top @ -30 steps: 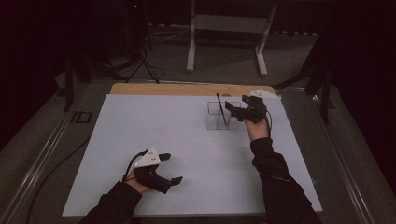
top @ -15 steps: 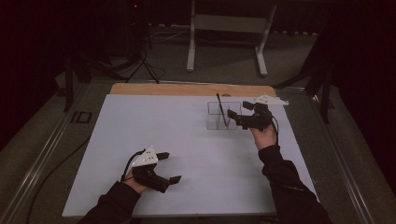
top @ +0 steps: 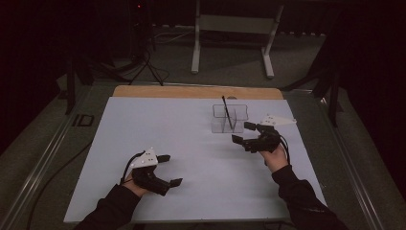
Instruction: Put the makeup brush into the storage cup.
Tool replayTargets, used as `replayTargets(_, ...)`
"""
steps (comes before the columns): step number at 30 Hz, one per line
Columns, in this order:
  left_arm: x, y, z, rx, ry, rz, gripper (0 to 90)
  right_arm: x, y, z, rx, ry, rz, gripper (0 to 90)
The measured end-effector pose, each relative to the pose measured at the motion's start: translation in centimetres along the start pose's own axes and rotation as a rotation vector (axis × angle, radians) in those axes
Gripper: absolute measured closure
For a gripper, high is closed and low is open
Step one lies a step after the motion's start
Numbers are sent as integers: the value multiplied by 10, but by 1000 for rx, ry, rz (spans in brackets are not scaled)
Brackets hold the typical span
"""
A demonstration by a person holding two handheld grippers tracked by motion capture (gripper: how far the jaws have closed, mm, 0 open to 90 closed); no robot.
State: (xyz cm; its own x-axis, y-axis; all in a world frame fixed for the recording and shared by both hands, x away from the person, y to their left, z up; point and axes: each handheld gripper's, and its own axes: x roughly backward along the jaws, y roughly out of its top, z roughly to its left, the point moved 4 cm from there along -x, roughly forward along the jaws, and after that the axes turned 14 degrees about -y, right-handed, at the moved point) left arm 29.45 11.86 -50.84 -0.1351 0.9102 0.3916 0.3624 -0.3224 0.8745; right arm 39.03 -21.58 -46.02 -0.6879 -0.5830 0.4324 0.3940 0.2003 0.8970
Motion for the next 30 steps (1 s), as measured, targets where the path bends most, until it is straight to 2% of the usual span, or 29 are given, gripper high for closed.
replayTargets(10, 6, -3, -2, -5, -3, 17, 24, 21, -26, 19, 40, 69, 10, 146)
replayTargets(16, 17, -6, -2, -4, 1, 16, 24, 35, -40, 22, 94, 80, 8, 146)
replayTargets(23, 33, -13, -1, -11, 18, 13, 25, 49, -57, 23, 102, 99, 19, 146)
replayTargets(30, 48, -22, -2, -5, 24, 16, 25, 59, -71, 23, 99, 93, 24, 145)
